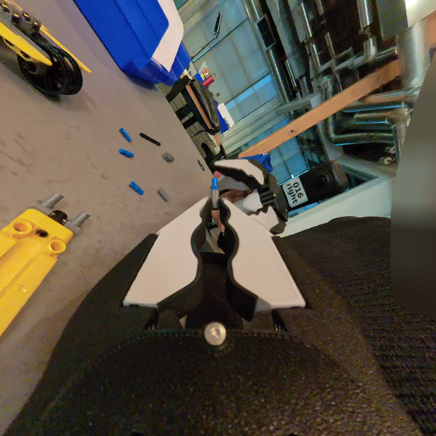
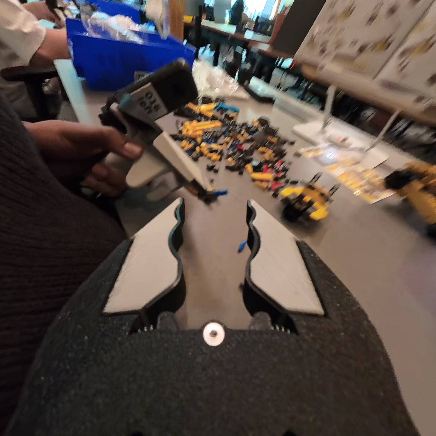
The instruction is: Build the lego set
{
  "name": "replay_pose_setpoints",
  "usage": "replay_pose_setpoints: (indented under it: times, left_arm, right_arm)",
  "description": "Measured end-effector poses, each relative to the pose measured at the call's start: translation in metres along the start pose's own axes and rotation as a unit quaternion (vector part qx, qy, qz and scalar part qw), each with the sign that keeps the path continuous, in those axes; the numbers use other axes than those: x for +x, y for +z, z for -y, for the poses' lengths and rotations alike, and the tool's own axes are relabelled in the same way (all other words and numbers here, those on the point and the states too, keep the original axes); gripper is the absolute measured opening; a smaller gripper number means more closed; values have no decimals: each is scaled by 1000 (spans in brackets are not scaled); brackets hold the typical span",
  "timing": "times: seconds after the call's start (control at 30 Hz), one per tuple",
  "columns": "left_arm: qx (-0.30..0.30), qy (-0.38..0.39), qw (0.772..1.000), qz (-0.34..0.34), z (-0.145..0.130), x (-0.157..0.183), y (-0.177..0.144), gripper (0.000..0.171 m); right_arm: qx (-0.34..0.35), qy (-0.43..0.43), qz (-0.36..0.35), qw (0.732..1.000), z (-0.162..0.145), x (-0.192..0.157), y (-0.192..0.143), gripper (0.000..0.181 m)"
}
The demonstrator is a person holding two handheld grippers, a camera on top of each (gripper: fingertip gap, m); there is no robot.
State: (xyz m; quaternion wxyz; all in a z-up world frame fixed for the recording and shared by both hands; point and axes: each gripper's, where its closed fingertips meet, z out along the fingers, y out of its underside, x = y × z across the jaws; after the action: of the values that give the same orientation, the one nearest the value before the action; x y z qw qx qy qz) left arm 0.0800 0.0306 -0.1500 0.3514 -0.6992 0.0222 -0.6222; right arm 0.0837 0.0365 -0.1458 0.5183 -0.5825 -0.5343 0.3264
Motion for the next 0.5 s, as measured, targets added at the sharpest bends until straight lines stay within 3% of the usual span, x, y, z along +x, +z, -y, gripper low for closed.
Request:
replay_pose_setpoints:
  times: [0.07,0.2,0.5]
  left_arm:
    - [-3,7,1000,0,-1,2,1,1]
    - [-2,1,1000,-2,-1,1,1,2]
    - [-17,7,1000,-2,-5,2,5,2]
  right_arm:
    - [18,-44,-19,999,6,5,-1,48]
    - [-15,-116,-27,993,-4,2,7,45]
    - [-7,-121,-18,992,-1,-4,11,28]
